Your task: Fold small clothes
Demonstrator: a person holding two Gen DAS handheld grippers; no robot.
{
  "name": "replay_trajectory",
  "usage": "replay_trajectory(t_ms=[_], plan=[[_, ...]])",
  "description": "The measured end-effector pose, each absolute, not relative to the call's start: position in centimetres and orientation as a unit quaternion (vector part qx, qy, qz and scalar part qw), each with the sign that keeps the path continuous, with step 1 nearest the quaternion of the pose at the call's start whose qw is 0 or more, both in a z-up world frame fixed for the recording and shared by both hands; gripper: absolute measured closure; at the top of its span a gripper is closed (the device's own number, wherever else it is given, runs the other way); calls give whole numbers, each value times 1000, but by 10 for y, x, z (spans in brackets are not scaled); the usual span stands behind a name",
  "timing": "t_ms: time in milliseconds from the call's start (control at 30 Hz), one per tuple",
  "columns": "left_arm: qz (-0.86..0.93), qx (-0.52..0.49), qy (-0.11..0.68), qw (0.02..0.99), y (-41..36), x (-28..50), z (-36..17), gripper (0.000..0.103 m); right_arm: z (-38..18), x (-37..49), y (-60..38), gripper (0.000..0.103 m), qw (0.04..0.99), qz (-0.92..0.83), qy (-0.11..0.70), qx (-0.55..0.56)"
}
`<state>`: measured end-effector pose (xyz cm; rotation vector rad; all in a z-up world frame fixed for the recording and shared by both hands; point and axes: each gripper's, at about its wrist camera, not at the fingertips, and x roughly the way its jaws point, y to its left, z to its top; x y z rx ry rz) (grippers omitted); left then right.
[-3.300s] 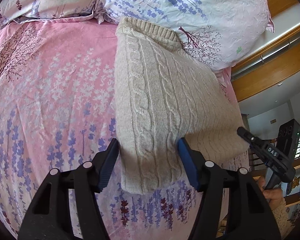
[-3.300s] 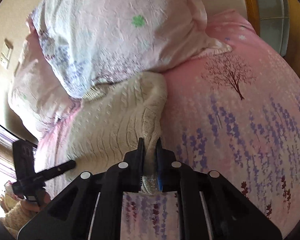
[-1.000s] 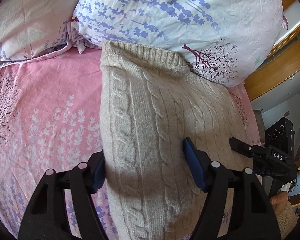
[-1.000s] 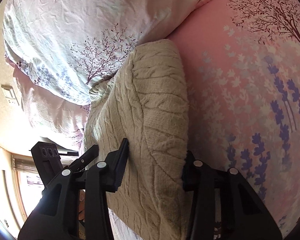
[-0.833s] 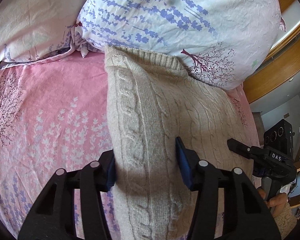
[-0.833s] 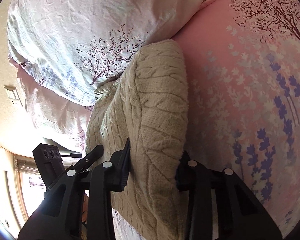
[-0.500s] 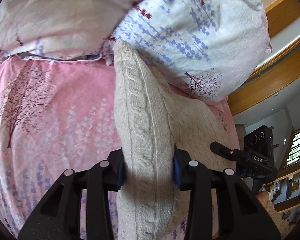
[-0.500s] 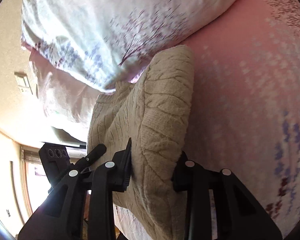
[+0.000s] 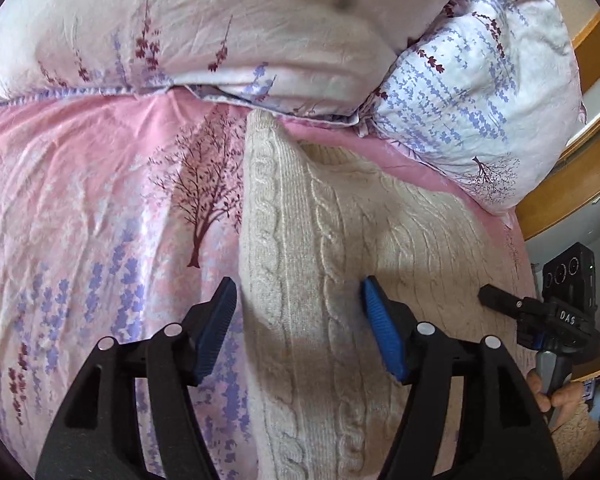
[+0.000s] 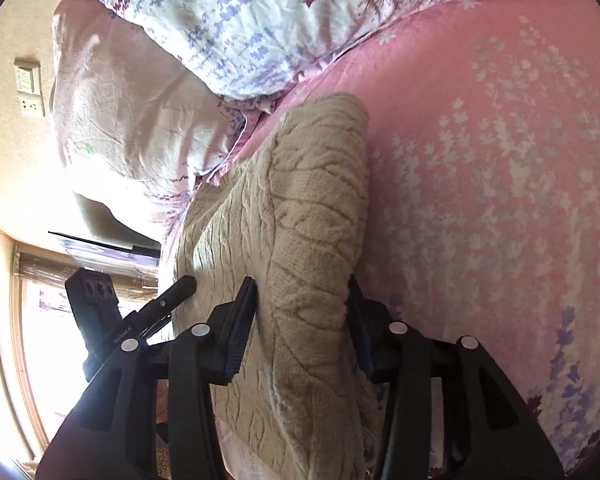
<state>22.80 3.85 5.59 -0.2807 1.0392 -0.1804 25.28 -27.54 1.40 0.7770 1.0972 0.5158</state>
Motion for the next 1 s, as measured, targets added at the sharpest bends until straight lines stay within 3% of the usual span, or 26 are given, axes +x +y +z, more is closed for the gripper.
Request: replay_trajectory(t_ms=[67,167,200,233,333,667,700,767,800,833,1000], plan=[[-69,-108,460,879,43,219,72,38,21,255,-293,50,767,216,473,375],[-89,-96,415,900,35,208,92,33,19,267,-293,50,764,214,475,380],[-101,-88,408,903,32,204,98,31,19,270,-286,63,766,220,484,362],[-114,-78,406,903,24,203,101,30,23,273,-278,89,779,216,484,334],[-145,-61,412,897,3,204,101,29,44,269,-277,94,813,205,444,315],[-153,-7,450,880,-34,205,73,25,2,267,-292,93,798,147,487,321],[-150,-2,449,881,-35,204,74,25,6,263,-295,91,797,153,482,330],[-152,-15,444,883,-31,201,80,25,16,252,-299,78,794,167,479,335],[-152,-22,440,885,-28,197,85,25,21,243,-300,67,800,170,475,326],[-150,-25,434,888,-25,193,89,25,28,232,-301,63,809,170,468,311],[-120,10,411,903,-20,164,95,25,61,171,-281,63,875,186,396,208]])
